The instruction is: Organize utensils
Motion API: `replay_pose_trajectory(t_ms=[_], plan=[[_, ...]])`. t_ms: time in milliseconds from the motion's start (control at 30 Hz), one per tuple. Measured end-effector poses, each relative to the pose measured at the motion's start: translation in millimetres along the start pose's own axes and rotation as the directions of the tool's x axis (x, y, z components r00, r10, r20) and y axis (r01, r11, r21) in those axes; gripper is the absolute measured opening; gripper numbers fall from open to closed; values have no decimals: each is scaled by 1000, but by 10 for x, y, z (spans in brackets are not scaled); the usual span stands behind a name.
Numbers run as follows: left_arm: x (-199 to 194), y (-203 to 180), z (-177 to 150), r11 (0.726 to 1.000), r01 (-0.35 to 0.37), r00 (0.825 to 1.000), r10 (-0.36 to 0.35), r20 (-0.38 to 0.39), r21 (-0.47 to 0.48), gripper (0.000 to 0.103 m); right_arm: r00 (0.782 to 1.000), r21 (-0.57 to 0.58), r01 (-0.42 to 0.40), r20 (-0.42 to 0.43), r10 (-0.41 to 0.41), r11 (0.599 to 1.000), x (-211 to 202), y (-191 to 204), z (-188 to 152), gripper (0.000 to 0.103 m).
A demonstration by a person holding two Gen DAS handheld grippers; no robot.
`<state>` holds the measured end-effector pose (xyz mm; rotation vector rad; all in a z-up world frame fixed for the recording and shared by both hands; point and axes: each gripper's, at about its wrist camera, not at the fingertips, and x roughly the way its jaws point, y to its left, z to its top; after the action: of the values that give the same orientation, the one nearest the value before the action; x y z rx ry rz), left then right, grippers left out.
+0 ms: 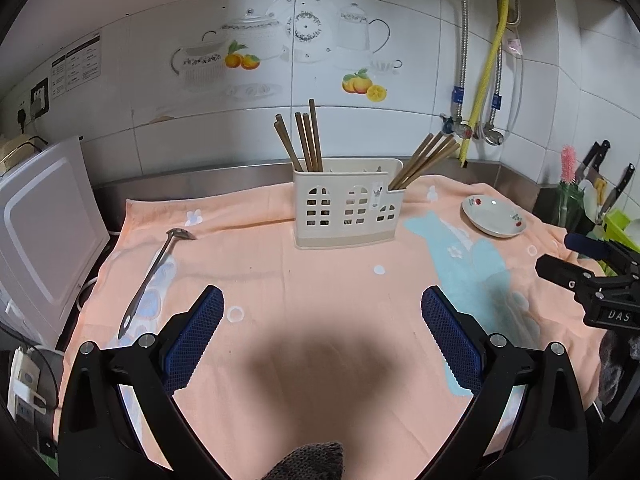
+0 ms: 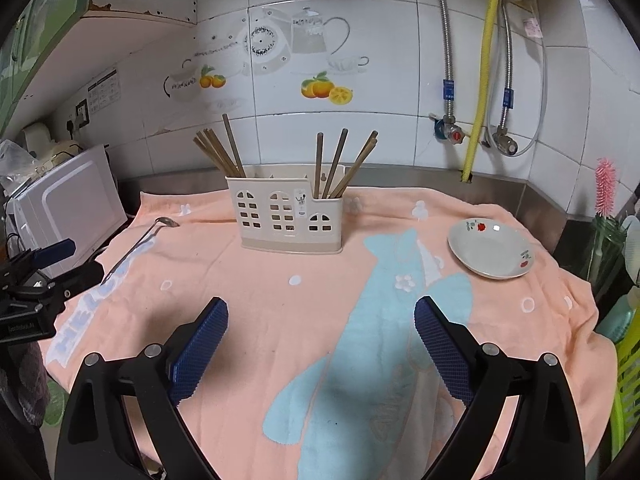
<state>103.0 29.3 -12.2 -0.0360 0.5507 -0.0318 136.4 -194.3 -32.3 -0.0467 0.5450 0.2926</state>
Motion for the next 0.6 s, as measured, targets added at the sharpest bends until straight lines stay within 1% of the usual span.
replay_pose_trajectory(t_ms=[333, 600], plan=[[-45, 11, -61, 1000, -1, 1000, 1, -3, -12, 98, 1000, -28, 15, 2, -15, 999, -13, 88, -42, 92], [-53, 27, -110, 1000, -1, 1000, 1, -12, -19, 98, 1000, -33, 6, -4, -6, 999, -10, 129, -77, 92]])
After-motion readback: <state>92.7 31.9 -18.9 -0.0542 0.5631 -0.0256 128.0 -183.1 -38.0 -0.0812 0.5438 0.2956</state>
